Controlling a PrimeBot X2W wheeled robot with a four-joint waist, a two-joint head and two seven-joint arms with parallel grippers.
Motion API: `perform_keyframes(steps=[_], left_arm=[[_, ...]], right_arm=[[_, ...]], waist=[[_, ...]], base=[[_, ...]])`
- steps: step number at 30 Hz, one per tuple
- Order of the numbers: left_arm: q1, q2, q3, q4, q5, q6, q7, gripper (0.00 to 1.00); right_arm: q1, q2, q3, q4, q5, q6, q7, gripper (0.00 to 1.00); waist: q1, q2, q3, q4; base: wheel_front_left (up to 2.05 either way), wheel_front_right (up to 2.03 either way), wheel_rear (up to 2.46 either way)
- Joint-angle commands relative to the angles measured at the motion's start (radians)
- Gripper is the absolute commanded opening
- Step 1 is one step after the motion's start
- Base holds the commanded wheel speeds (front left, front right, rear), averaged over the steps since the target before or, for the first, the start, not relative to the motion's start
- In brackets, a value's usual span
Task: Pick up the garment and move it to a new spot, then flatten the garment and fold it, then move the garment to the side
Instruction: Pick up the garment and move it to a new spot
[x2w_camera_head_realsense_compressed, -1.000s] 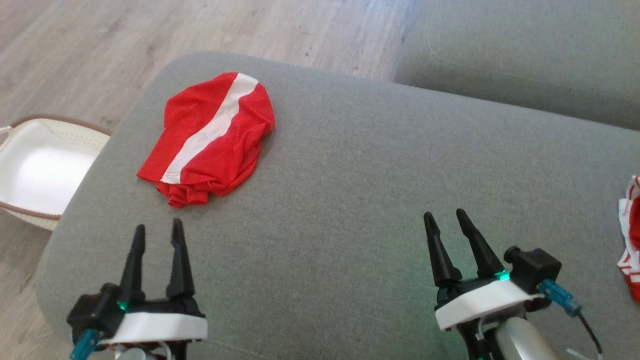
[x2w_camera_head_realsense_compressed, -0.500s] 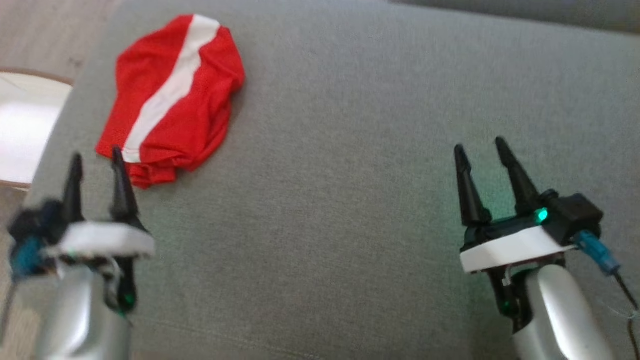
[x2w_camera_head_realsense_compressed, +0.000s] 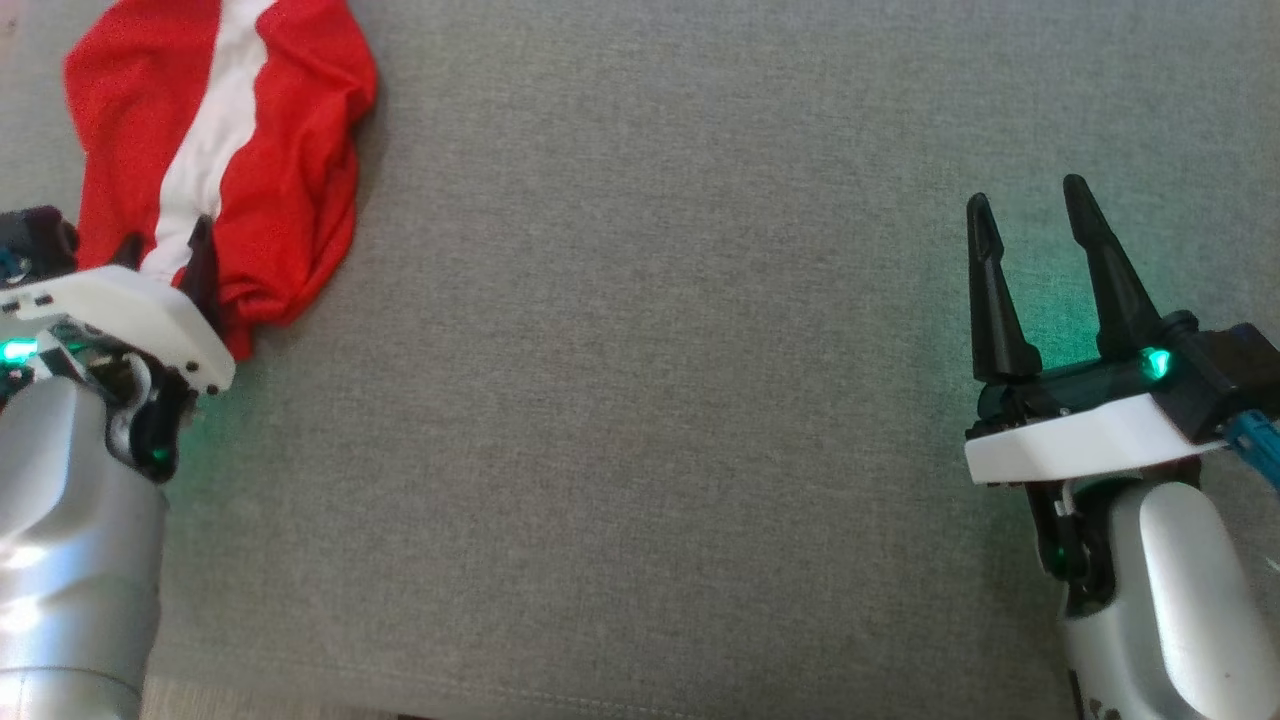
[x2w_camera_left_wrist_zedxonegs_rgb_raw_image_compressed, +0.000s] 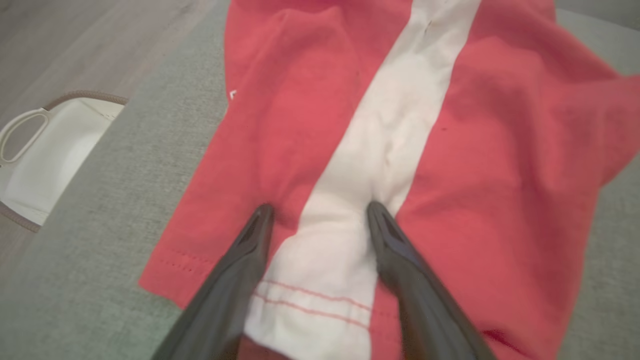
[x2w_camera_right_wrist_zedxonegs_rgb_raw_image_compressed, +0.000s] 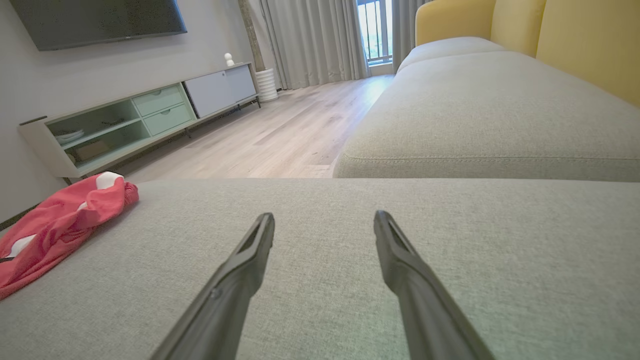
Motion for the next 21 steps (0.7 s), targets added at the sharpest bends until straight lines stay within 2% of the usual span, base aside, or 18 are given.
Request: perform_keyframes(steps=[1,6,7,8,14,21], left_arm=[[-0.036,0.073,0.001,0.005,-0.024,0.002,0.036,1.00],[-0.064,0.098,-0.054,0.041,-0.090,0.002,0.093,1.00],[-0.067,0.104,-0.065,0.045,-0.103,0.002,0.094,0.95],[-0.069,0.110,-0.081,0.046,-0.113,0.002,0.091,0.00],[-0.075,0.138,-0.130,0.017,-0.175,0.002,-0.066,0.00],[-0.060,0.155,-0.163,-0.085,-0.190,0.002,-0.227,0.00]], right_arm=[[-0.007,-0.001,0.028,-0.045,-0.007,-0.001,0.006,1.00],[-0.008,-0.001,0.030,-0.055,-0.009,-0.001,0.010,1.00],[-0.009,-0.001,0.029,-0.055,-0.009,-0.001,0.010,1.00],[-0.010,-0.001,0.029,-0.054,-0.008,-0.001,0.010,1.00],[-0.004,-0.001,0.031,-0.025,0.003,-0.001,-0.002,1.00],[0.007,-0.001,0.046,0.028,0.046,-0.001,-0.038,1.00]], waist=[[-0.0003,0.0001,0.018,-0.014],[-0.0003,0.0001,0.028,-0.023],[-0.0003,0.0001,0.028,-0.025],[-0.0003,0.0001,0.027,-0.027],[-0.0003,0.0001,-0.028,-0.035],[-0.0003,0.0001,-0.127,-0.060]], base=[[0.00,0.00,0.00],[0.00,0.00,0.00],[0.00,0.00,0.00],[0.00,0.00,0.00],[0.00,0.00,0.00],[0.00,0.00,0.00]])
